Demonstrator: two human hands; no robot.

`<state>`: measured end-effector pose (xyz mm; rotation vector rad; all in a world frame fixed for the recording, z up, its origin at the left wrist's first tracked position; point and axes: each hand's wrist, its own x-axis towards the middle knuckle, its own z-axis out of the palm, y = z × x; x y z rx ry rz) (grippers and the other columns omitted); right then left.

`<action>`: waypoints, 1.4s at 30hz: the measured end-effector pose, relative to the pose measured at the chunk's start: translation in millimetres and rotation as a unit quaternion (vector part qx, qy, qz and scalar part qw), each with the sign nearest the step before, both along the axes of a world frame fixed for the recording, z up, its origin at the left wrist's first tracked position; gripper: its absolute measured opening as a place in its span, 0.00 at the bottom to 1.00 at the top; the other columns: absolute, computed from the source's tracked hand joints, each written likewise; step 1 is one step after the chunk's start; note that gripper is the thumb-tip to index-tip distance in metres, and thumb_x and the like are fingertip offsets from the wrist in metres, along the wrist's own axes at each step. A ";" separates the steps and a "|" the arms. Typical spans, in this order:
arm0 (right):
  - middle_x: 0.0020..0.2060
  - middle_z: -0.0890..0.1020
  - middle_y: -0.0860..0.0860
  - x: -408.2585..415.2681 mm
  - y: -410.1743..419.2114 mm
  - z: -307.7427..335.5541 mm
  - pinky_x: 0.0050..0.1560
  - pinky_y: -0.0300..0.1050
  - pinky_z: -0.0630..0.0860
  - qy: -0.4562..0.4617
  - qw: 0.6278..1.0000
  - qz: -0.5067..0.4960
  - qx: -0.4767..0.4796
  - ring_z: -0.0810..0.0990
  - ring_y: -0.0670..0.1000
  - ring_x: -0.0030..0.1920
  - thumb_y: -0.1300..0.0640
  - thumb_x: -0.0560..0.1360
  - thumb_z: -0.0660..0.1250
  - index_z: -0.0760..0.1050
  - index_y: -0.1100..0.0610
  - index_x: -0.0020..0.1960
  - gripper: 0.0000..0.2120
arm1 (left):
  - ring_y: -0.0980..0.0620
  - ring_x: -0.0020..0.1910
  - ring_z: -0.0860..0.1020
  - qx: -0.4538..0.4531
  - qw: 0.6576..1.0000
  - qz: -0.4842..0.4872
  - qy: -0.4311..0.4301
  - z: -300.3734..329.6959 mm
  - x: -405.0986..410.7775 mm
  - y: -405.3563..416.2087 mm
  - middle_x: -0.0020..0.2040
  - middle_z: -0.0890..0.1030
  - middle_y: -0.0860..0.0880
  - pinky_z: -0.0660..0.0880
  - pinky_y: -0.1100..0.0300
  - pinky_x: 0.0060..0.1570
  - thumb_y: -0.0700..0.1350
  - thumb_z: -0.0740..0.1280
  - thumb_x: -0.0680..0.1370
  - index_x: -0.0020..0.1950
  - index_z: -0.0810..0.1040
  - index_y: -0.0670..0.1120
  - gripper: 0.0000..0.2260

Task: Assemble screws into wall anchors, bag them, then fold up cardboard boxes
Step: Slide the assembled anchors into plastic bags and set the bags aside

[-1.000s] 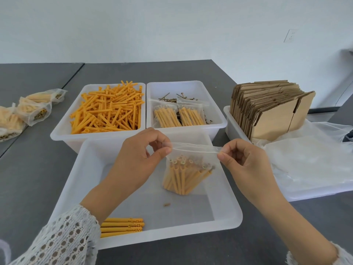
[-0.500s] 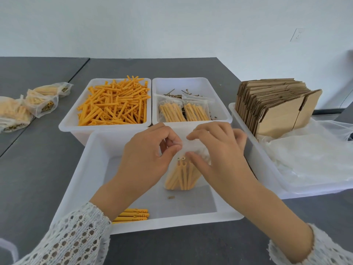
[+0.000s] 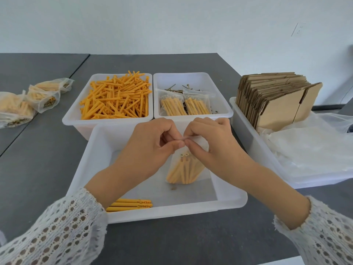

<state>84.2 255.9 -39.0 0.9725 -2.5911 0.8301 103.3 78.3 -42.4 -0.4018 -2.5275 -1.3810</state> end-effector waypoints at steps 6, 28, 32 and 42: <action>0.39 0.77 0.47 2.1 12.8 9.1 0.45 0.35 0.69 0.043 0.996 0.038 -0.066 0.74 0.47 0.42 0.65 0.78 0.66 0.75 0.60 0.45 0.04 | 0.60 0.40 0.76 -0.074 0.994 -0.005 0.082 31.3 16.5 1.7 0.35 0.79 0.56 0.72 0.69 0.41 0.38 0.73 0.75 0.40 0.79 0.49 0.07; 0.37 0.78 0.47 26.9 58.6 20.5 0.44 0.32 0.70 -0.037 0.977 0.001 -0.209 0.77 0.44 0.42 0.54 0.79 0.64 0.76 0.60 0.43 0.10 | 0.61 0.34 0.76 0.022 0.996 -0.015 0.088 69.2 52.2 -22.2 0.34 0.79 0.57 0.70 0.74 0.38 0.47 0.69 0.74 0.38 0.78 0.55 0.05; 0.37 0.77 0.52 32.4 61.1 23.2 0.42 0.34 0.71 -0.041 0.957 0.046 -0.283 0.75 0.47 0.39 0.58 0.79 0.62 0.75 0.64 0.45 0.10 | 0.61 0.40 0.77 0.023 0.994 -0.032 0.098 69.8 50.5 -22.1 0.38 0.80 0.59 0.70 0.74 0.44 0.51 0.69 0.75 0.41 0.76 0.58 0.04; 0.38 0.77 0.46 37.7 57.8 -35.4 0.40 0.38 0.71 -0.082 0.970 -0.059 -0.220 0.75 0.50 0.40 0.54 0.79 0.63 0.74 0.52 0.43 0.06 | 0.56 0.46 0.79 -0.033 0.999 -0.034 0.020 -2.4 33.8 -24.8 0.42 0.79 0.58 0.74 0.69 0.49 0.38 0.68 0.78 0.45 0.76 0.51 0.08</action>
